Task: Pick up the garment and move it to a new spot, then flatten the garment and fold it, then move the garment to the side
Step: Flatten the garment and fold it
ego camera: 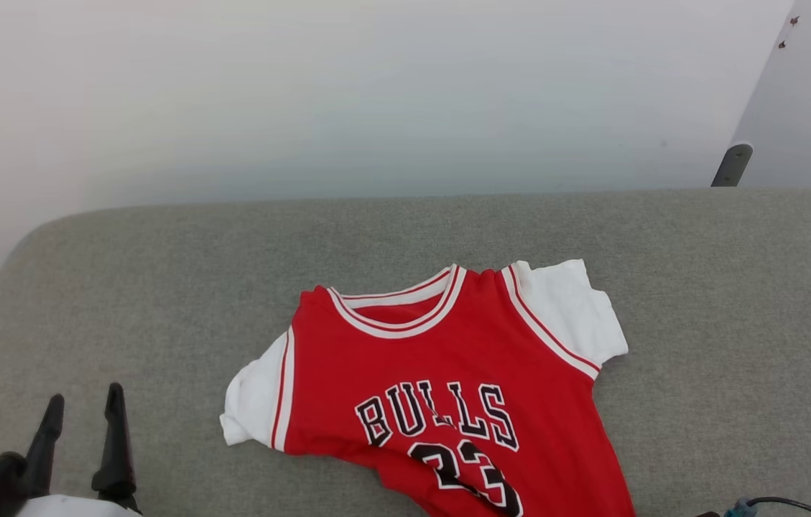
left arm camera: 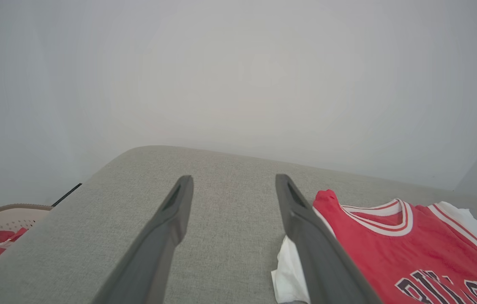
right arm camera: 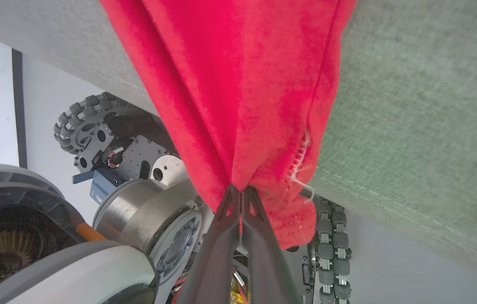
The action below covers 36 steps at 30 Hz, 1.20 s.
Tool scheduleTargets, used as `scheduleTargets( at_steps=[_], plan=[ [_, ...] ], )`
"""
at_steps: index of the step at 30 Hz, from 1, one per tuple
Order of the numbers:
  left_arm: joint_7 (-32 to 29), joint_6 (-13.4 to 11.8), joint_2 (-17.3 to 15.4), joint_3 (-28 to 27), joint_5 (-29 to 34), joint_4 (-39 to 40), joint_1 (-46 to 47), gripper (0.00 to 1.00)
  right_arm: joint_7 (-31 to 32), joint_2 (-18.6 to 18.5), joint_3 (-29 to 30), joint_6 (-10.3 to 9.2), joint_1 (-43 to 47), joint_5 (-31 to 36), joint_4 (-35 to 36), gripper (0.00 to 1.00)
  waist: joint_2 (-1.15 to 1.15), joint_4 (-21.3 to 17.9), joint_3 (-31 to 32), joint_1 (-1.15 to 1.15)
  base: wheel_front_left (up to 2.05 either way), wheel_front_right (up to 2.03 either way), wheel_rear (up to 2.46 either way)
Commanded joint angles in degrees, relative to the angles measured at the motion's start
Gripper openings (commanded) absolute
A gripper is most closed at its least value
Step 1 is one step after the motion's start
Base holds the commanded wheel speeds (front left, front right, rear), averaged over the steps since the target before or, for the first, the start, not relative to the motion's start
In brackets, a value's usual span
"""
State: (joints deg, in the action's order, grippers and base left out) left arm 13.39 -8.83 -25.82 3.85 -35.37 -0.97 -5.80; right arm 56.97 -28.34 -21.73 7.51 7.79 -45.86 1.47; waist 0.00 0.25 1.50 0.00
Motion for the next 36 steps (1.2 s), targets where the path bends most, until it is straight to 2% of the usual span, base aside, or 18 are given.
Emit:
scheduleTargets(
  at_steps=[1,7,8,9,10,12,13,14,15,20,26,36],
  plan=[
    [0.0,-0.3,-0.2,0.1,-0.3,0.0,0.4,1.0,-0.5,0.8,0.5,-0.04,0.9,0.7,-0.5,0.0,0.0,0.0,-0.2,0.0,0.0,0.0,0.0],
    [-0.2,-0.2,-0.3,0.2,-0.4,-0.4,0.9,1.0,-4.0,2.9,0.2,-0.04,-1.1,3.8,-4.1,0.0,0.0,-0.2,-0.6,0.0,0.0,0.0,0.0],
    [-0.2,-0.2,-0.3,0.2,-0.5,-0.5,1.0,1.0,-4.7,3.2,-0.1,-0.04,-1.6,4.4,-5.0,0.05,0.0,-0.3,-0.6,0.0,0.0,0.0,0.0],
    [-0.2,-0.2,-0.3,0.3,-0.6,-0.6,1.0,1.0,-5.5,3.3,-0.3,-0.04,-2.0,4.9,-5.9,0.17,0.0,-0.3,-0.7,0.0,0.0,0.0,0.0],
    [-0.2,-0.2,-0.3,0.3,-0.7,-0.7,1.1,1.0,-6.2,3.6,-0.6,-0.04,-2.4,5.1,-6.8,0.21,0.0,-0.3,-0.8,0.0,0.0,0.0,0.0],
    [-0.2,-0.2,-0.3,0.4,-0.8,-0.8,1.4,1.0,-7.2,3.8,-1.4,-0.04,-3.2,5.5,-8.4,0.42,0.0,-0.4,-0.8,0.0,0.0,0.0,0.0],
    [-0.2,-0.2,-0.3,0.4,-0.8,-0.8,1.5,1.0,-7.9,3.9,-1.8,-0.04,-3.7,5.7,-8.9,0.56,0.0,-0.4,-0.9,0.0,0.0,0.0,0.0],
    [-0.2,-0.2,-0.3,0.4,-0.8,-0.9,1.6,1.0,-8.5,4.1,-1.9,-0.04,-4.2,5.6,-9.4,0.88,0.0,-0.5,-0.9,0.0,0.0,0.0,0.0],
    [-0.3,-0.2,-0.4,0.5,-0.8,-0.9,1.6,1.0,-8.8,4.1,-2.2,-0.04,-4.5,5.5,-9.9,1.0,0.0,-0.5,-1.0,0.0,0.0,0.0,0.0],
    [-1.4,0.7,-1.2,0.7,-1.5,-0.6,1.9,1.0,-9.5,3.2,-3.1,-0.05,-6.4,4.8,-9.1,1.0,0.0,-1.2,-1.1,0.0,0.0,0.0,0.0],
    [-3.5,2.1,-2.9,0.6,-2.6,0.4,2.5,1.0,-9.5,2.3,-2.7,-0.05,-7.2,3.8,-4.7,1.0,0.0,-2.5,-1.1,0.0,0.0,0.0,0.0],
    [-15.1,6.4,-8.8,2.1,-6.4,1.3,8.6,1.0,-13.6,1.6,0.3,-0.05,-10.1,6.5,5.2,1.0,0.0,-5.4,-2.1,0.0,0.0,0.0,0.0]
  ],
)
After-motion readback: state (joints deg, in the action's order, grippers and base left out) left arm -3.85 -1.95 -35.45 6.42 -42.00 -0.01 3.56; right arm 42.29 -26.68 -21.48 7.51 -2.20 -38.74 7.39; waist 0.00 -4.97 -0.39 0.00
